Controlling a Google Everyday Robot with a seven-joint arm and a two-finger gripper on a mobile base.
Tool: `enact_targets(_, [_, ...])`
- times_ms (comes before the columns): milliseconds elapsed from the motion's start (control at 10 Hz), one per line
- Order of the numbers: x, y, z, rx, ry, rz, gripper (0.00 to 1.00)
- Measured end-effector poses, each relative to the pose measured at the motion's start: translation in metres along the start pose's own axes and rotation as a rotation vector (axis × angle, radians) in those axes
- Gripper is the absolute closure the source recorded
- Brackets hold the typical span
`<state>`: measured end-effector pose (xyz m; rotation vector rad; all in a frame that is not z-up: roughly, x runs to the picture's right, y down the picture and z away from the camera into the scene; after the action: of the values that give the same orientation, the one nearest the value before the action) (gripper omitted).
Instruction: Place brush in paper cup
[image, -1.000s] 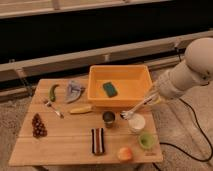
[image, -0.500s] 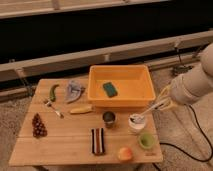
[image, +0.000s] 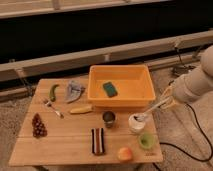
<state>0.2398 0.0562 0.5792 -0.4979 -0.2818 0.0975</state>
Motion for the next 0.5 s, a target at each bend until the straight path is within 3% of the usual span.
enact_targets(500, [0.01,0.007,0.027,-0.062,-0.013,0.024,1.0])
